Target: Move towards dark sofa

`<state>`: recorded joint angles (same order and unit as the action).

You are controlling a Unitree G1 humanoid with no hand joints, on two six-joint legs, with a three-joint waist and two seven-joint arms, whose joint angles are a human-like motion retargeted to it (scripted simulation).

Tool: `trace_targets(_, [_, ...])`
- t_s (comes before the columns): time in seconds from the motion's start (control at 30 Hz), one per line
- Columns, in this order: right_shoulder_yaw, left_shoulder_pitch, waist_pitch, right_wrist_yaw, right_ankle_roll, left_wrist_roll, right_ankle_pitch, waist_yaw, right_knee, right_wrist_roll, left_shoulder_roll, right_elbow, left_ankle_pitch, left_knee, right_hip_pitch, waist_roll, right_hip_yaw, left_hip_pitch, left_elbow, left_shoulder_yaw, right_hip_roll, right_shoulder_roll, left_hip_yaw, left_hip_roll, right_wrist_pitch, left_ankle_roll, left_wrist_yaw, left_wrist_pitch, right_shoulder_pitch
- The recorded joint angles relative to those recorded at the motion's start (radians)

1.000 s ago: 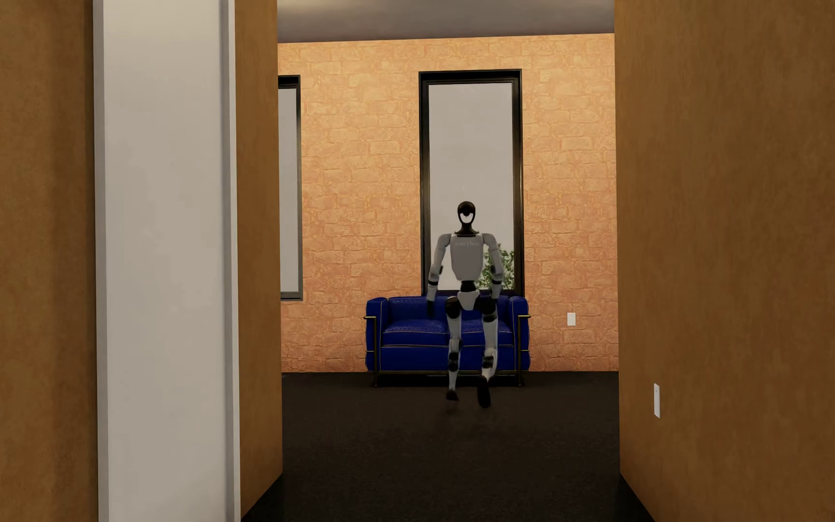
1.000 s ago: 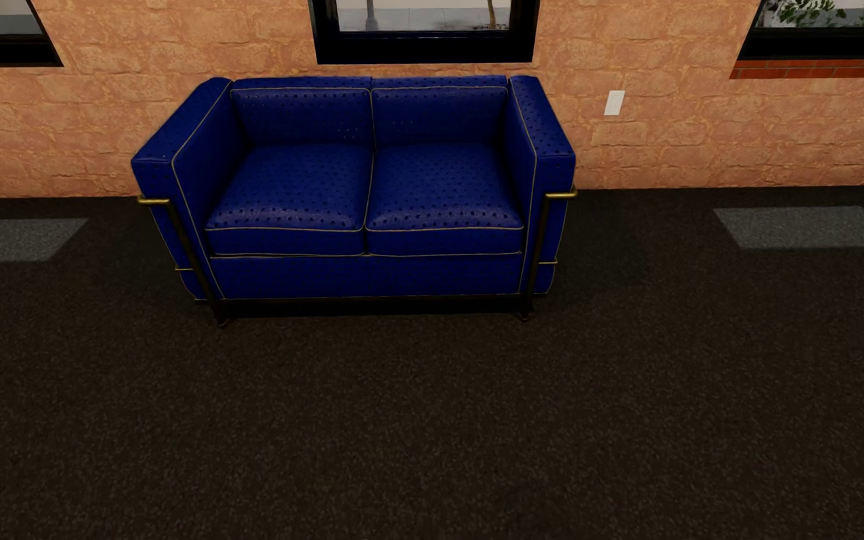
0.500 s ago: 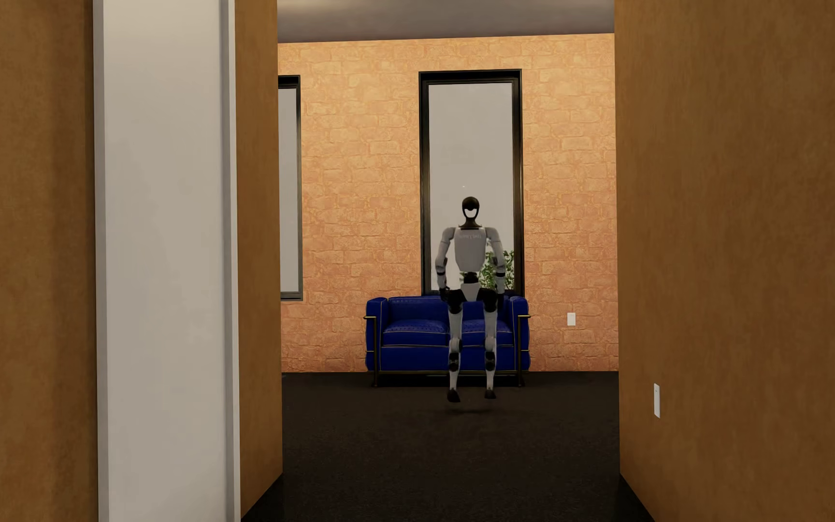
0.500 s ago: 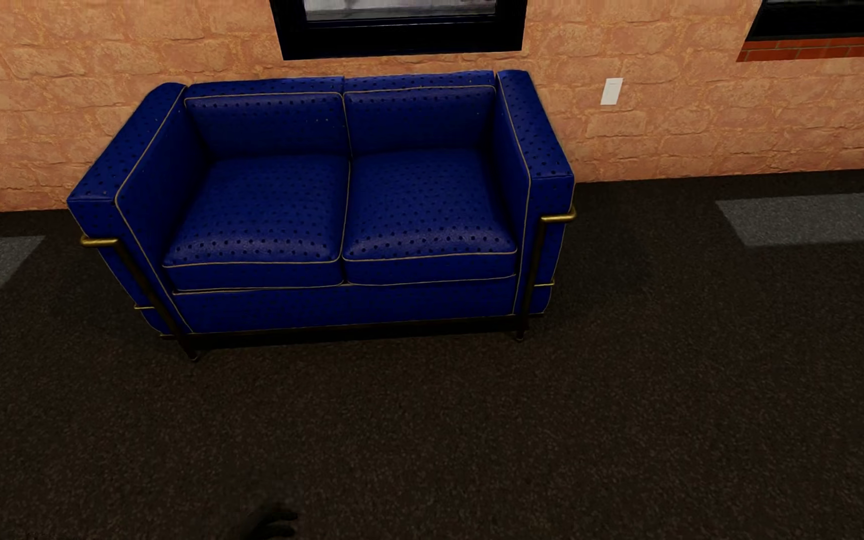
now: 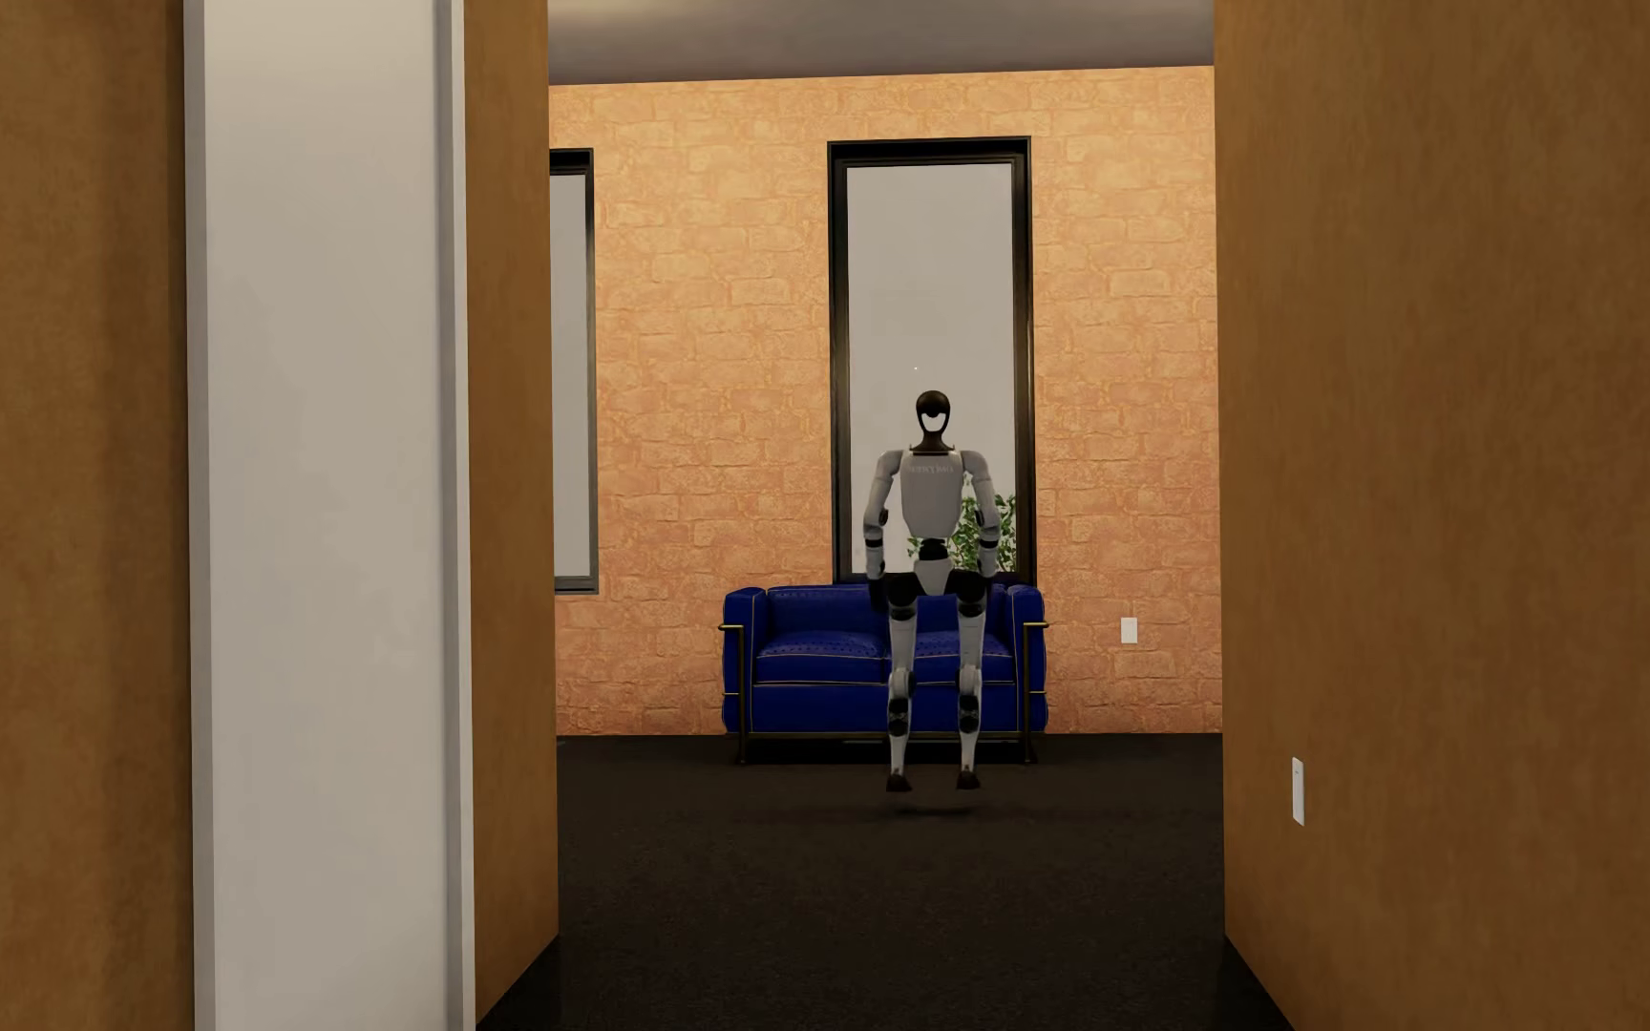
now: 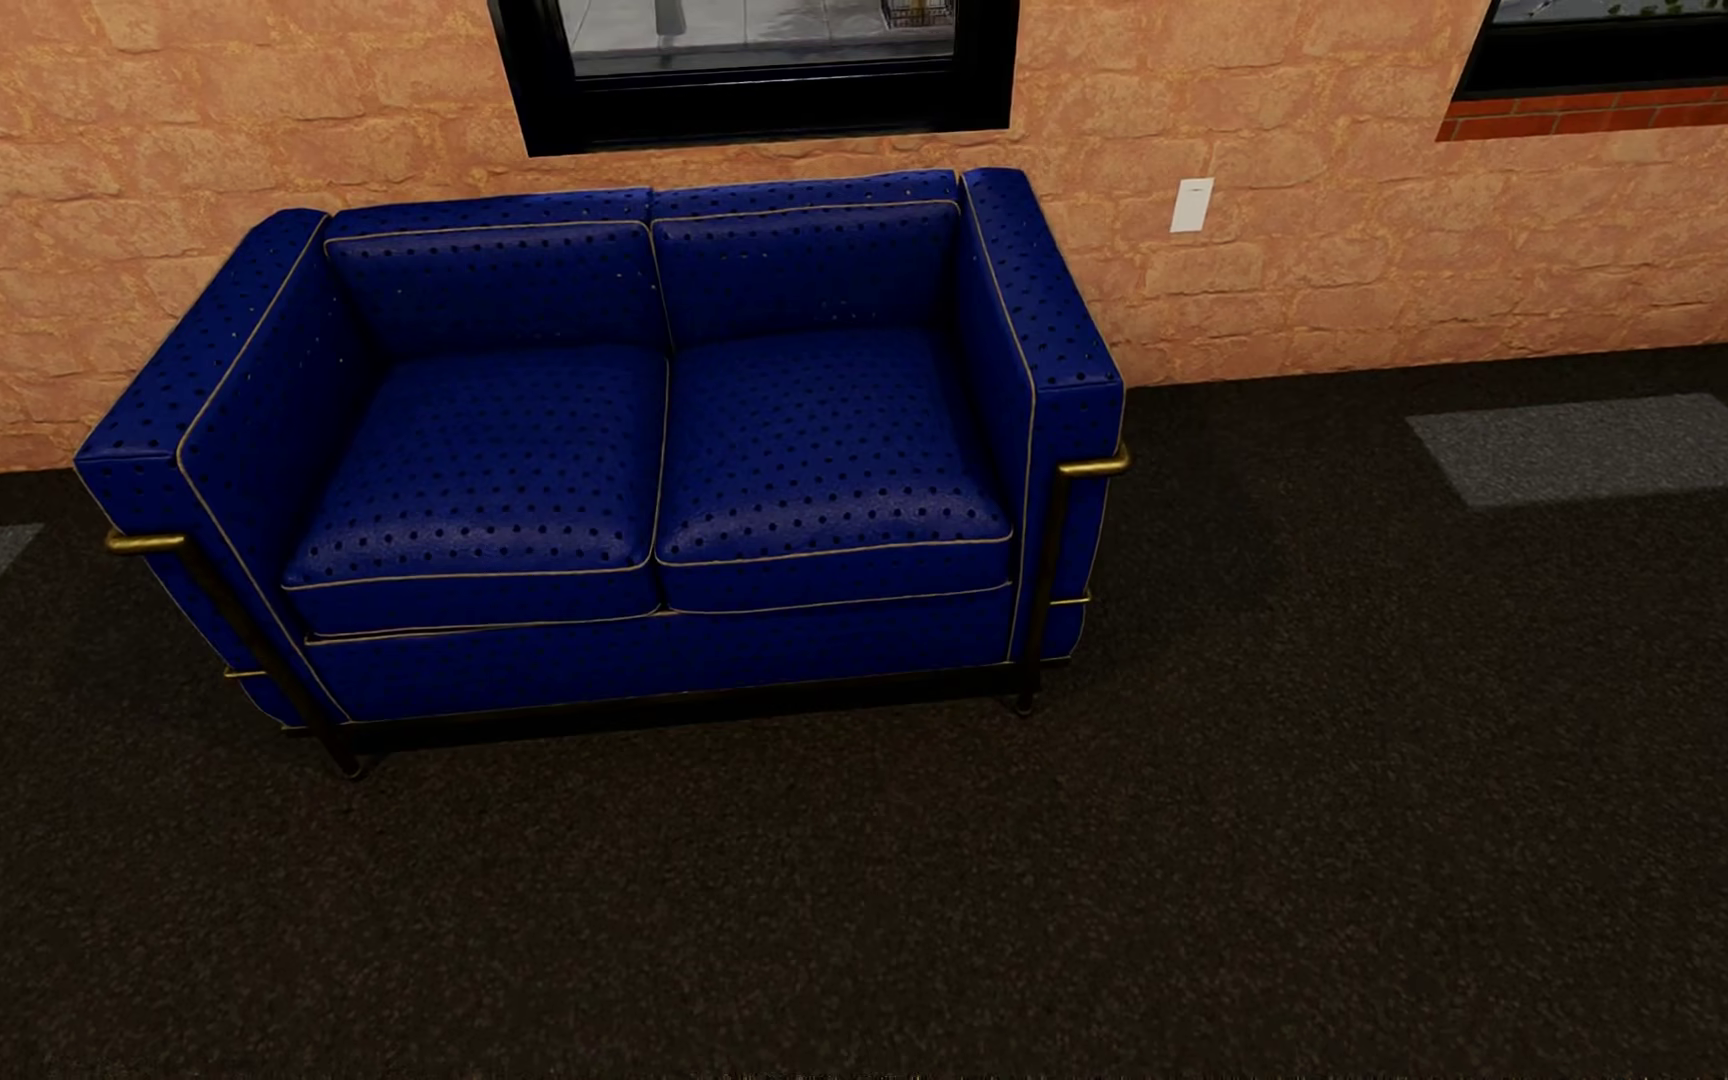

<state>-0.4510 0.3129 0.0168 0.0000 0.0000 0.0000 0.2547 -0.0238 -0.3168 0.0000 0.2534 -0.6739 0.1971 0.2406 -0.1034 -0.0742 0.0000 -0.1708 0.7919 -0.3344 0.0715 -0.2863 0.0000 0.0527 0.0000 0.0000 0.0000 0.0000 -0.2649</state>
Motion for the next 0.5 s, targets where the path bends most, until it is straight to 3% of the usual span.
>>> trace_targets(0.27, [0.019,-0.026,0.001,0.0,0.0,0.0,0.003,0.005,0.003,0.0,-0.012,-0.1,0.012,-0.01,-0.001,-0.004,0.0,-0.009,-0.079,-0.019,-0.008,0.002,0.0,-0.003,0.0,0.0,0.0,0.0,-0.004])
trace_targets(0.5, [0.022,-0.014,0.002,0.0,0.0,0.0,0.013,0.005,0.004,0.0,-0.027,-0.101,0.015,-0.015,-0.009,-0.007,0.0,-0.02,-0.039,-0.01,-0.007,0.01,0.0,-0.003,0.0,0.0,0.0,0.0,-0.012])
